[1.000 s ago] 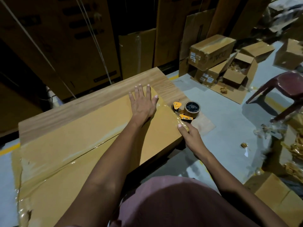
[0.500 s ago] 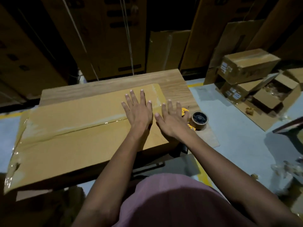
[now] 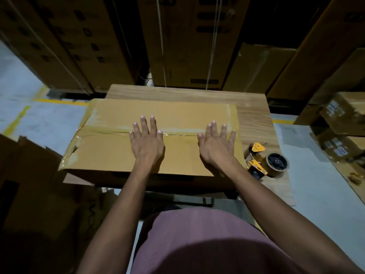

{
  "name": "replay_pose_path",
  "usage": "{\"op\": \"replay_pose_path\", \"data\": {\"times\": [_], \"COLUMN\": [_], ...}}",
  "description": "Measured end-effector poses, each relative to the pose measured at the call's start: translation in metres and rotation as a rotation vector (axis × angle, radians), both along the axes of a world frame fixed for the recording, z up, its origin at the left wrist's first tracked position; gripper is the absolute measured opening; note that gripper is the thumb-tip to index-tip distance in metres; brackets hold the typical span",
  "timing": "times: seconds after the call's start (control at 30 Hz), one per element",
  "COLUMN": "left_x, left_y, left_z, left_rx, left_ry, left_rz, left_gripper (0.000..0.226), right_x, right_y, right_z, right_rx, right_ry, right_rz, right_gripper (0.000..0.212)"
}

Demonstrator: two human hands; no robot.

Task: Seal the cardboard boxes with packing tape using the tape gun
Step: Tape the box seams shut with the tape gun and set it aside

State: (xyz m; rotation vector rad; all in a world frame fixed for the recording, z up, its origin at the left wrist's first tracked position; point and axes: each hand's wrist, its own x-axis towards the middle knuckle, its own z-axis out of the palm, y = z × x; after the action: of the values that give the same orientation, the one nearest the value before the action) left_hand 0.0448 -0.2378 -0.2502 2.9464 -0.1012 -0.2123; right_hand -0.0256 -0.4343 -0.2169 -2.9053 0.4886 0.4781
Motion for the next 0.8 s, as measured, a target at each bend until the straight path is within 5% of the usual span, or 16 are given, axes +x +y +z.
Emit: {"op": "replay_pose_path", "data": {"times": [0.2, 0.43, 0.57, 0.7, 0.8], "left_x": [0.009, 0.037, 0.048, 0.042, 0.041], "left_y": [0.011, 0.134, 0.171, 0.18, 0.203], "left_z": [0.003, 0.0, 0.003, 0.005, 0.009], "left_rx": [-0.002, 0.032, -0.009, -0.223, -0.488], "left_ry": [0.072, -0.039, -0.081, -0.132, -0.239], "left_rz": [-0.095, 0.04, 0.01, -0.047, -0.05], "left_gripper": [0.056, 0.058, 0.059, 0.06, 0.06], "right_x": [0.027, 0.017, 0.052, 0.07, 0.07], "right_y": [0.083, 0.08, 0.147, 0.233, 0.249], "right_z": [-0.001, 0.0, 0.001, -0.005, -0.005], "right_rx": [0.117, 0.04, 0.079, 0.161, 0.154], "right_ry": [0.011, 0.011, 0.007, -0.004, -0.016], "right_rz": [0.274, -0.088, 0.003, 0.273, 0.243], "right_gripper": [0.058, 0.061, 0.063, 0.059, 0.058]}}
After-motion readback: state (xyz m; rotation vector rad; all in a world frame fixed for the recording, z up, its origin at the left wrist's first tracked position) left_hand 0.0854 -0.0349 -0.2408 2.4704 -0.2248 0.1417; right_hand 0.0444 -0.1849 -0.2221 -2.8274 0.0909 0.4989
